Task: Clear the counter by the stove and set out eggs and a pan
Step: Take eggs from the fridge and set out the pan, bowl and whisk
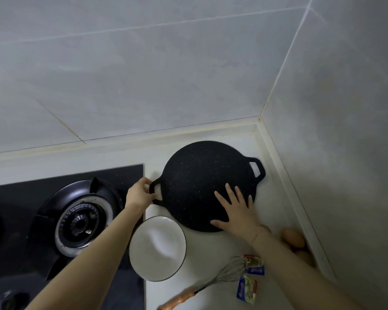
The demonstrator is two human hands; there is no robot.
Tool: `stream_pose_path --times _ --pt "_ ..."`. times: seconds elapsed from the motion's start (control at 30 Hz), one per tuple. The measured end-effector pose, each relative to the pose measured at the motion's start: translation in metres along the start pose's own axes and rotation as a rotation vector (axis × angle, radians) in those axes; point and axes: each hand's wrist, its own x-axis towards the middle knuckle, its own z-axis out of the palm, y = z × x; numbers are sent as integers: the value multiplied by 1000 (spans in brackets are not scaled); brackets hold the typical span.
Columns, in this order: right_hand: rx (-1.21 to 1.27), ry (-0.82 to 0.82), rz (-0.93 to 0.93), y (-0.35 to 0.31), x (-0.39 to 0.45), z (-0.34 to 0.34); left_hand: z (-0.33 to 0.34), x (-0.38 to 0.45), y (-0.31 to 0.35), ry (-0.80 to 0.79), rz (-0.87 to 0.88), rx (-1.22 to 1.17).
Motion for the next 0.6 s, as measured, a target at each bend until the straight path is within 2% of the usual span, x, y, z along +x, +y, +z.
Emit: stream_pose_path --times 0.27,0.4,0.5,0.53,0.6 --pt "23 -1 10 -2 -2 0 0 -9 3 -8 31 130" --pt "263 83 -67 -10 -21 -10 -27 -52 14 51 74 133" --pt "459 129 -176 -23 -53 -13 -38 -114 6 221 240 -29" --pt "443 87 -217 -28 -67 -8 -38 -139 1 233 319 -96" --pt "318 15 -320 -35 -92 4 -30 -178 -11 146 476 -163"
